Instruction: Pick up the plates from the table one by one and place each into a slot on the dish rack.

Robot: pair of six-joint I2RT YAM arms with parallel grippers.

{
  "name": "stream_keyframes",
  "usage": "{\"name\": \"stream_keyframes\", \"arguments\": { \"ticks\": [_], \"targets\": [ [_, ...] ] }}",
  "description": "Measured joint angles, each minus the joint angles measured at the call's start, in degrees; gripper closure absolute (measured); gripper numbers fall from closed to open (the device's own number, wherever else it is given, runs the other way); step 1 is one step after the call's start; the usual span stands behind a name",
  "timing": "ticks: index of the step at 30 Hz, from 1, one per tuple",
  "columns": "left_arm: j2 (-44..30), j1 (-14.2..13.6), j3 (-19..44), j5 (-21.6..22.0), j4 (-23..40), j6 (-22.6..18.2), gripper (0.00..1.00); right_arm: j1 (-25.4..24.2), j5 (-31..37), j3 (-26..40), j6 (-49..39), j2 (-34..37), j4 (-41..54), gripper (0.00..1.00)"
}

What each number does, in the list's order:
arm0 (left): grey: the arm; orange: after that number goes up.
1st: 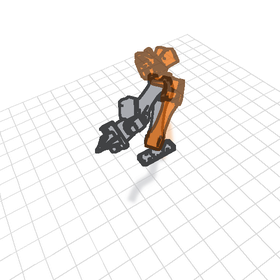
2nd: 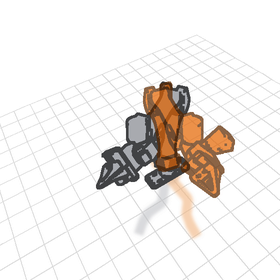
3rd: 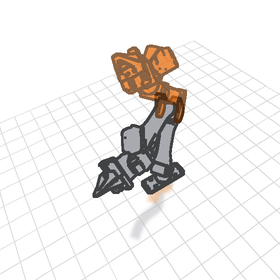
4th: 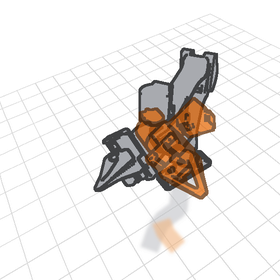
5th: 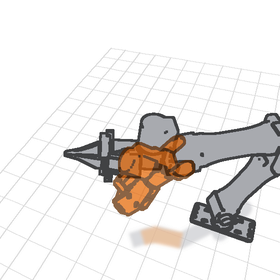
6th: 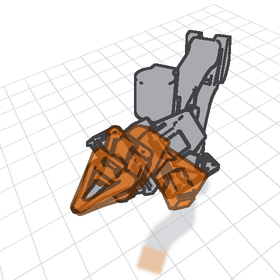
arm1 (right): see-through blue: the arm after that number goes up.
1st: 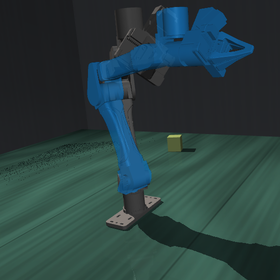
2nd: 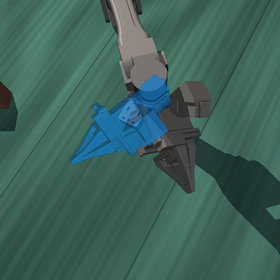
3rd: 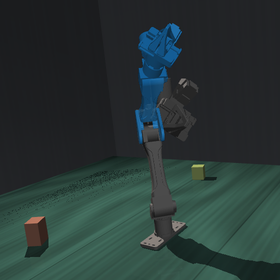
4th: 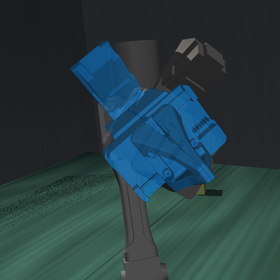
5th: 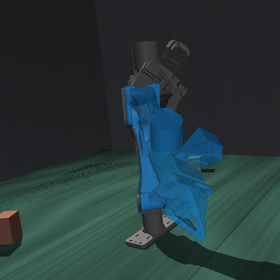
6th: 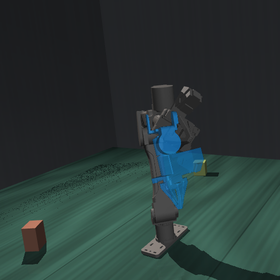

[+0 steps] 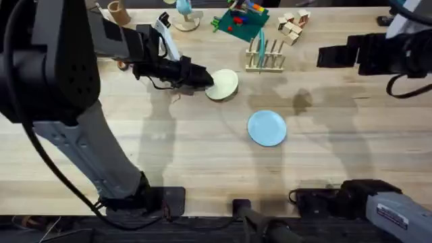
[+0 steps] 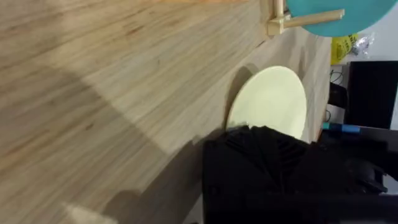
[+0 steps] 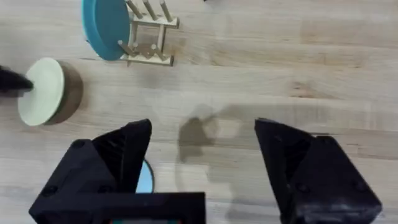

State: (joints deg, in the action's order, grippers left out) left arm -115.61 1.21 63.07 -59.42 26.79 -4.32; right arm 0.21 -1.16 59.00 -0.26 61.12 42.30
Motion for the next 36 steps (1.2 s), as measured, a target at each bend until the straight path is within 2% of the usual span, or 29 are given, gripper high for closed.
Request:
{"name": "stream_keyframes", "arguments": {
  "ticks": [10,16,21,28,36],
  "targets": [
    [0.0,0.0,0.0,0.0,0.0,0.0,0.961,0.0,-0.7,0.0,0.9,0.0,0.0,0.006],
    [0.0,0.0,0.0,0.1,0.0,0.0,0.961,0.0,-8.3,0.0,6.1,0.3,0.1,0.007],
    [0.0,0.0,0.2,0.5,0.2,0.0,0.961,0.5,-14.8,0.1,11.6,4.1,0.0,0.006],
    [0.0,0.0,0.2,0.8,0.4,0.0,0.962,5.1,-18.2,0.1,15.7,9.8,-1.3,0.006],
    [0.0,-0.1,0.4,1.2,0.6,0.1,0.961,12.3,-19.0,0.1,19.8,15.1,-8.4,0.008]
  ]
}}
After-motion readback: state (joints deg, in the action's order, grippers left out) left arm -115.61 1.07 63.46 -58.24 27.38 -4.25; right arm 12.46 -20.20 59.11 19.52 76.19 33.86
